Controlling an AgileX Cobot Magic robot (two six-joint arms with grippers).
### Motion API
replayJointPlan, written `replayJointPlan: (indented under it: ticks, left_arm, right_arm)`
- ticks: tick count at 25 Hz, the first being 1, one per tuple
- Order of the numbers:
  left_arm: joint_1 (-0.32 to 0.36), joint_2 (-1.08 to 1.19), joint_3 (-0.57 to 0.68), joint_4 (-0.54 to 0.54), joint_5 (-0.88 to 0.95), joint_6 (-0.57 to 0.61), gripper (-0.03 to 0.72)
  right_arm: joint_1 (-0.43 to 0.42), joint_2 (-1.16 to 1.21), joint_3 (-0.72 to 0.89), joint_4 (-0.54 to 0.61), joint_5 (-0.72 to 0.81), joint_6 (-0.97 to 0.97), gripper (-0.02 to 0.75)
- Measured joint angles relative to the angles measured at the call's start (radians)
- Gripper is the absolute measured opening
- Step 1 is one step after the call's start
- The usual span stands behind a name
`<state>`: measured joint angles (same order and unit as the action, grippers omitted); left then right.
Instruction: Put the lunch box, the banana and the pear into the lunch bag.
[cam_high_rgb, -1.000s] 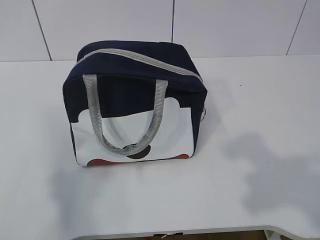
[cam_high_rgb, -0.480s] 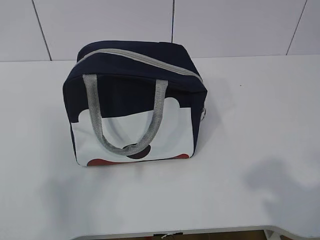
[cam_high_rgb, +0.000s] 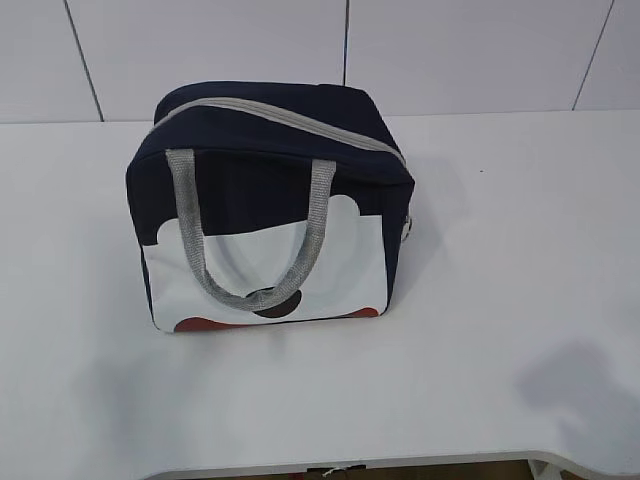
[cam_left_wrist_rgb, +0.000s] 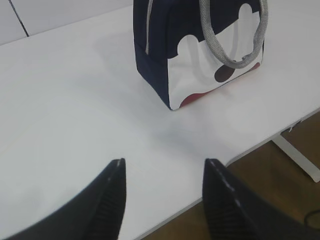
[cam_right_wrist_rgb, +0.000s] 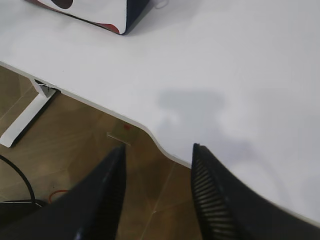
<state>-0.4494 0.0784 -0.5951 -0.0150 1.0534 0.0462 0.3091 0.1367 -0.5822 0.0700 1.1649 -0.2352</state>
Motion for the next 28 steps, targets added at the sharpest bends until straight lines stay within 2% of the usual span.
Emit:
replayJointPlan:
  ticks: [7,10,15,28]
  left_arm:
    - [0.0,0.0,0.053,-0.004,0.011,0.002,0.341]
    - [0.0,0.0,0.065,-0.031,0.011,0.039,0.339]
    - [0.0,0.0,0.071,-0.045,0.021,0.06,0.336]
    - [0.0,-0.067,0.09,-0.045,0.052,0.065,0.306]
  right_arm:
    - [0.0,-0.104,0.062,-0.007,0.0,0.006,0.369]
    - [0.0,-0.147,0.07,-0.026,-0.005,0.019,0.368]
    - [0.0,-0.154,0.07,-0.089,-0.007,0.083,0.368]
    - [0.0,-0.154,0.079,-0.099,-0.014,0.1,0.368]
